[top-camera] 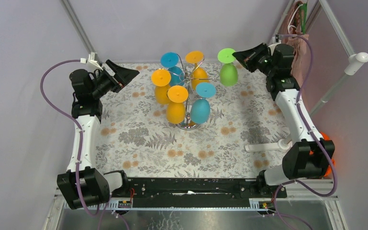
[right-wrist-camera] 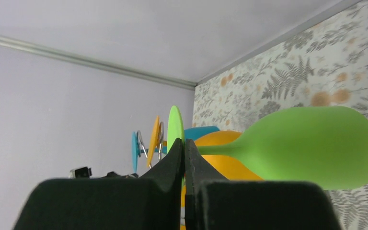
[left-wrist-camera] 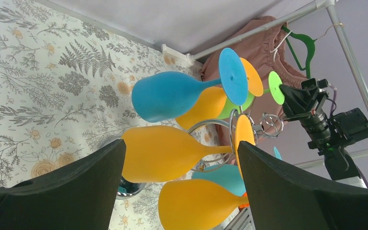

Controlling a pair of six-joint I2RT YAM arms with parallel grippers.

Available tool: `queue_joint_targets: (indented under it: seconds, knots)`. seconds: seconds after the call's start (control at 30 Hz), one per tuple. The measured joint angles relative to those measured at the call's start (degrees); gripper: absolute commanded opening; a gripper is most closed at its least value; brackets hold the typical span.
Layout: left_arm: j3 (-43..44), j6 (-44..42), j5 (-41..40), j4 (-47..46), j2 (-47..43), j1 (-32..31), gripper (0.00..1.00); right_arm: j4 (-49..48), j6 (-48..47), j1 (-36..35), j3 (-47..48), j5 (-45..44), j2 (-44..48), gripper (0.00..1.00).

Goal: Take the wine glass off the wine glass rack

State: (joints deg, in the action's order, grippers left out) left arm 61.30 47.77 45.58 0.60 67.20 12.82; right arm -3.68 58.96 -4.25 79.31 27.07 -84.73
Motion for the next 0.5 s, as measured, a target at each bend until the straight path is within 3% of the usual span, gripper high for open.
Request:
queue_joint_targets:
  seconds: [0.3, 0.5]
  knots:
    - [6.2, 0.3, -1.6, -1.8, 2.7, 0.0, 0.93, 8.5, -5.9, 1.1, 9.0, -3.9, 6.3, 0.00]
    - [6.5, 9.6, 2.2, -18.2, 7.3, 0.0, 0.84, -0.4, -0.9, 1.1, 11.3, 1.7, 12.3, 0.00]
